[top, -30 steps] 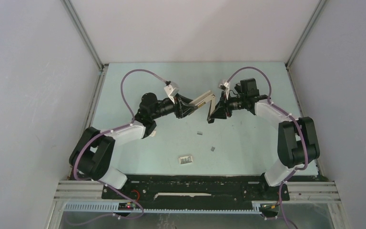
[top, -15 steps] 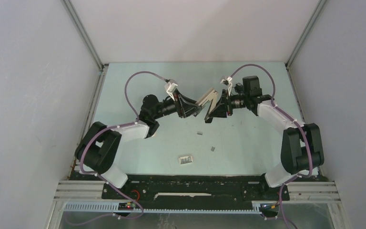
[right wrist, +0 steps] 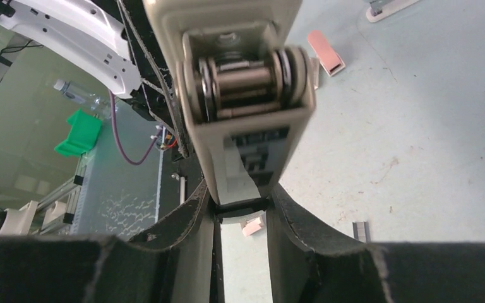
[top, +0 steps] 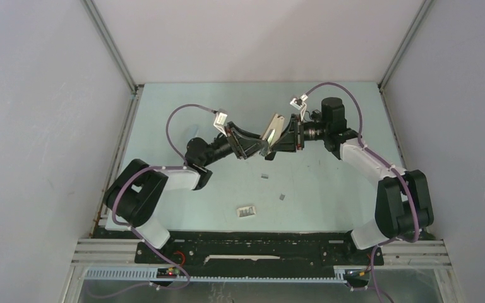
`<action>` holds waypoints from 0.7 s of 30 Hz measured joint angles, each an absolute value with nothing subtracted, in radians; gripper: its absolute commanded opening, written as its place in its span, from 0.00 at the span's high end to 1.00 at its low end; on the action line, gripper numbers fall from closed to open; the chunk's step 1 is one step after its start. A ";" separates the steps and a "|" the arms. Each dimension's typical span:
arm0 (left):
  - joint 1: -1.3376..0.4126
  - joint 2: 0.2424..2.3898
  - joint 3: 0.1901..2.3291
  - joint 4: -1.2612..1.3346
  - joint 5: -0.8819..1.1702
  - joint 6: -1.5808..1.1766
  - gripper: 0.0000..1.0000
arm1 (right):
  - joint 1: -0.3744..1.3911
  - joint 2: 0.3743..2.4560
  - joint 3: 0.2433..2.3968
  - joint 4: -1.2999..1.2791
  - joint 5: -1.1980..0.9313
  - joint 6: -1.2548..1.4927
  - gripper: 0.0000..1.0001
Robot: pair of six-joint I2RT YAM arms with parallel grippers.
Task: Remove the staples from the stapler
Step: Unload the staple at the center of the board.
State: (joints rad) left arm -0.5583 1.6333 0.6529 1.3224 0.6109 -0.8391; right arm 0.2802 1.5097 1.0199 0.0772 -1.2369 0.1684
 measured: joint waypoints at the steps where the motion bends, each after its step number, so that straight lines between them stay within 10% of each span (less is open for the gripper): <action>1: -0.559 1.632 0.648 1.325 0.608 -0.842 0.36 | 0.281 1.507 1.016 0.088 -1.235 0.173 1.00; 12: -0.569 1.484 0.567 1.232 0.530 -0.790 0.01 | 0.288 1.460 0.976 0.110 -1.261 0.181 1.00; 21: -0.569 1.427 0.559 1.150 0.491 -0.740 0.04 | 0.287 1.460 0.927 0.205 -1.275 0.262 1.00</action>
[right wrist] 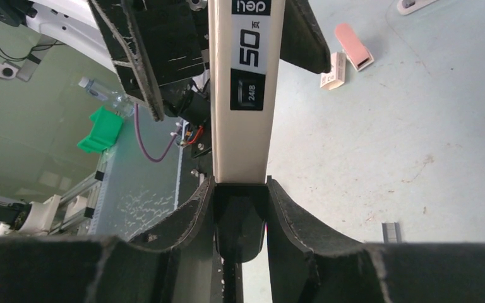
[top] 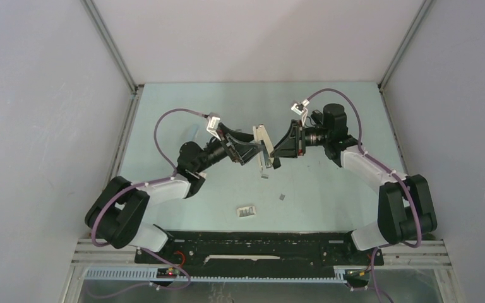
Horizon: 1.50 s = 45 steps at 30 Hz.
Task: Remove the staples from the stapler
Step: Unload the staple at the center of the board.
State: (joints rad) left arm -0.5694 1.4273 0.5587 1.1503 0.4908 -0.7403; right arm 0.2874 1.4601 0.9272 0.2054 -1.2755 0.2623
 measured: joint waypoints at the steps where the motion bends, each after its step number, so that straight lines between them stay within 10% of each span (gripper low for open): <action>1: -0.569 1.428 0.559 1.140 0.488 -0.741 0.06 | 0.287 1.460 0.919 0.224 -1.279 0.281 1.00; 17: -0.563 1.620 0.578 1.217 0.529 -0.971 1.00 | 0.275 1.585 0.875 0.410 -1.292 0.481 1.00; 24: -0.561 1.670 0.578 1.294 0.543 -1.038 1.00 | 0.272 1.597 0.876 0.390 -1.308 0.485 0.44; 29: -0.570 1.669 0.578 1.299 0.554 -1.040 1.00 | 0.325 1.597 0.901 0.285 -1.310 0.416 0.30; 33: -0.572 1.669 0.578 1.299 0.554 -1.040 1.00 | 0.356 1.597 0.914 0.234 -1.311 0.378 0.36; 37: -0.572 1.669 0.578 1.299 0.554 -1.042 0.99 | 0.360 1.597 0.915 0.207 -1.307 0.358 0.64; 41: -0.574 1.669 0.578 1.316 0.554 -1.066 0.68 | 0.361 1.597 0.920 0.189 -1.302 0.338 1.00; 45: -0.574 1.664 0.578 1.322 0.551 -1.066 0.34 | 0.359 1.597 0.925 0.188 -1.307 0.339 1.00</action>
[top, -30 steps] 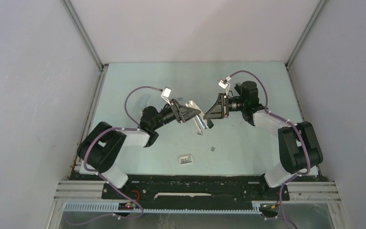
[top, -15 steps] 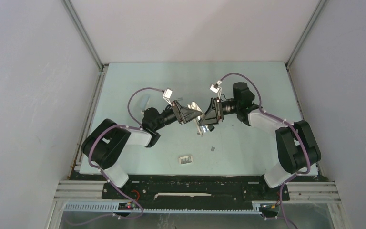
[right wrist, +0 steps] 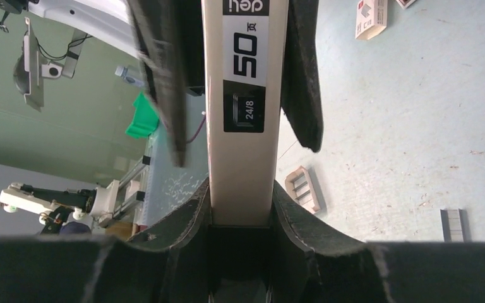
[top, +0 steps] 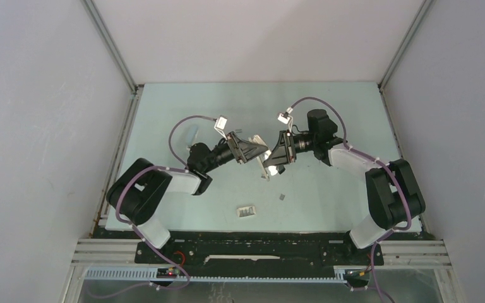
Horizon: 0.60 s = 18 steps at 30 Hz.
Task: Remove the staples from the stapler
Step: Unload the staple at the center of the board.
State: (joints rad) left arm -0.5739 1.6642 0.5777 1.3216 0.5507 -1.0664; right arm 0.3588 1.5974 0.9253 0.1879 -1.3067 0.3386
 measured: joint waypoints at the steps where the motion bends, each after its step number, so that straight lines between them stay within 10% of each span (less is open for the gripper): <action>1: -0.574 1.659 0.578 1.322 0.547 -1.066 0.26 | 0.354 1.597 0.925 0.181 -1.309 0.339 1.00; 4: -0.571 1.620 0.576 1.321 0.529 -1.061 0.01 | 0.342 1.597 0.925 0.167 -1.313 0.342 1.00; 18: -0.442 1.132 0.469 0.903 0.402 -0.797 0.00 | 0.160 1.584 0.925 0.107 -1.271 0.317 1.00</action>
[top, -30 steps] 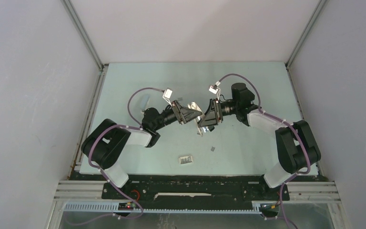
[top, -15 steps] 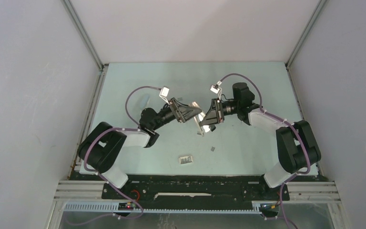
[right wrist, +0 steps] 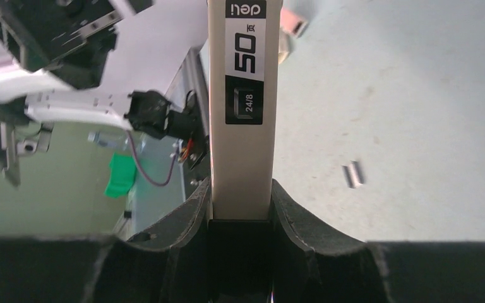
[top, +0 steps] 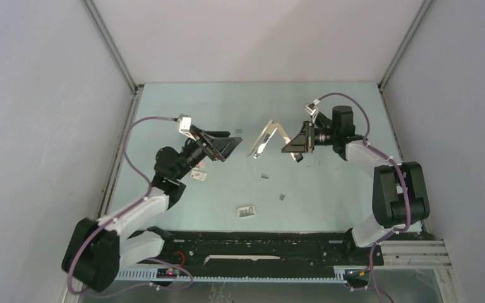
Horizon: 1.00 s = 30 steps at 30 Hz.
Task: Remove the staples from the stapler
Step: Unload the staple at the center of the board, then place the stapler at the center of the board.
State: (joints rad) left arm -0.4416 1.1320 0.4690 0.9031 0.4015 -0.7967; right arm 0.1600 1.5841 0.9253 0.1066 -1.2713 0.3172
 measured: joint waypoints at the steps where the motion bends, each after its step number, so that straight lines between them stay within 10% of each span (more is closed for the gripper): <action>1: -0.439 1.091 0.469 0.859 0.387 -0.772 0.00 | 0.141 1.584 0.925 0.101 -1.262 0.315 1.00; 30: -0.400 0.530 0.749 -0.297 0.073 -0.262 0.00 | 0.014 1.528 1.343 -0.813 -0.337 -0.688 1.00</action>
State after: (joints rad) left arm -0.4004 0.5297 0.7490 -0.2974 0.0731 -0.2615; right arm 0.0135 1.5284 1.3426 -0.8135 -0.3367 -0.6880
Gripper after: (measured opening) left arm 0.996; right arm 0.390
